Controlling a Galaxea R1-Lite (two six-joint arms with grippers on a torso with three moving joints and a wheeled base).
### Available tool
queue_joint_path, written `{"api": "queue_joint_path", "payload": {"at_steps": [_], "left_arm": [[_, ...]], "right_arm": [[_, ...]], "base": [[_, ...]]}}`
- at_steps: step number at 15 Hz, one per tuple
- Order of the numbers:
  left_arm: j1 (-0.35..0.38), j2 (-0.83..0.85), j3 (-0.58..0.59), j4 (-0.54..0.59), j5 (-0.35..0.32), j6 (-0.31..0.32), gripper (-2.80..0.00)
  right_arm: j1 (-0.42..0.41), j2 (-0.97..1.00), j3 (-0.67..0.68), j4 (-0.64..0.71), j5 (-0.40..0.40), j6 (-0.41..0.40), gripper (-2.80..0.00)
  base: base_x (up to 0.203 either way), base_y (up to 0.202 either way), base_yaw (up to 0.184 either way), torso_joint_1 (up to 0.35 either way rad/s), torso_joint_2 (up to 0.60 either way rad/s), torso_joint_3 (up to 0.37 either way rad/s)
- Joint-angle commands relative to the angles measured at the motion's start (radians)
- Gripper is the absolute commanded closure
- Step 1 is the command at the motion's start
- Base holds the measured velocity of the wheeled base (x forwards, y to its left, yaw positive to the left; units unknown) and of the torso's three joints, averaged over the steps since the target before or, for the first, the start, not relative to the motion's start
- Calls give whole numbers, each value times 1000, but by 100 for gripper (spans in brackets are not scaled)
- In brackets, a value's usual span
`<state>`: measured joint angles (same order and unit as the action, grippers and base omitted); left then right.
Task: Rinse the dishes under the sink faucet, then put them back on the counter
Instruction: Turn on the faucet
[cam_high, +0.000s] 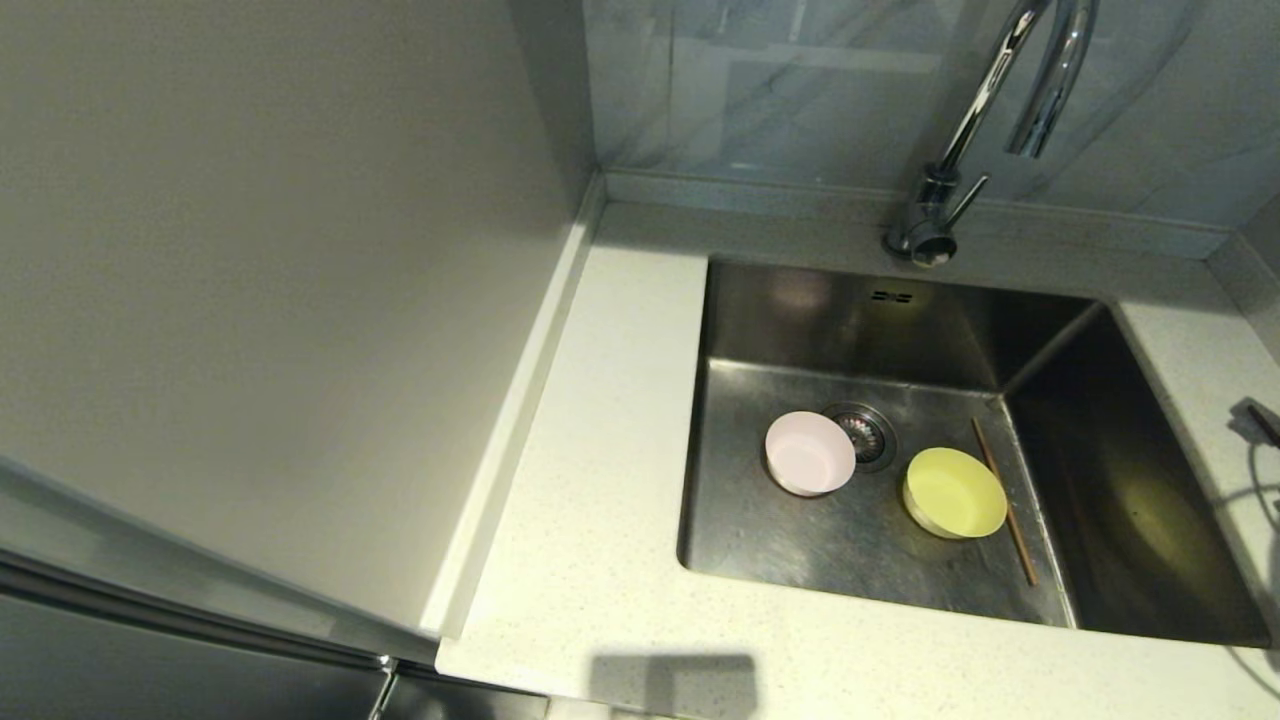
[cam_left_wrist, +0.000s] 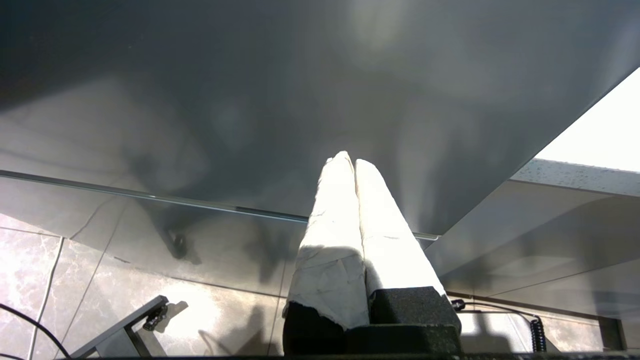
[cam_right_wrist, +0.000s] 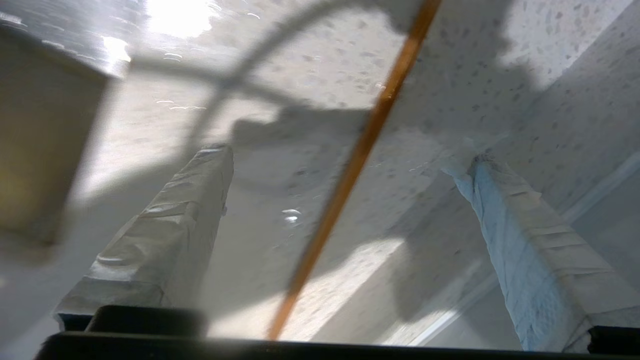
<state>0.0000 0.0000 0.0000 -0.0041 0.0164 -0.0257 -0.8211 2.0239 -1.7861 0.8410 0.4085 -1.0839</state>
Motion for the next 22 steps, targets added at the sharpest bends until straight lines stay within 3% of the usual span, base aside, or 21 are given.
{"api": "queue_joint_path", "payload": {"at_steps": [1, 5, 10, 11, 12, 15, 22], "left_arm": [[0, -3, 0, -1, 0, 0, 0], [0, -3, 0, -1, 0, 0, 0], [0, -3, 0, -1, 0, 0, 0], [0, -3, 0, -1, 0, 0, 0], [0, -3, 0, -1, 0, 0, 0], [0, -3, 0, -1, 0, 0, 0], [0, -3, 0, -1, 0, 0, 0]], "right_arm": [[30, -44, 102, -134, -35, -3, -280], [103, -92, 186, -188, -55, 27, -280], [116, -80, 121, -170, -96, 134, -280], [115, -77, 98, -135, -96, 143, -37], [114, -71, 61, -71, -97, 145, 0], [114, -44, -41, 121, -108, 149, 0], [119, 13, -93, 101, -143, 186, 0]], "base": [[0, 0, 0, 0, 0, 0], [0, 0, 0, 0, 0, 0], [0, 0, 0, 0, 0, 0], [0, 0, 0, 0, 0, 0], [0, 0, 0, 0, 0, 0], [0, 0, 0, 0, 0, 0], [0, 0, 0, 0, 0, 0]]}}
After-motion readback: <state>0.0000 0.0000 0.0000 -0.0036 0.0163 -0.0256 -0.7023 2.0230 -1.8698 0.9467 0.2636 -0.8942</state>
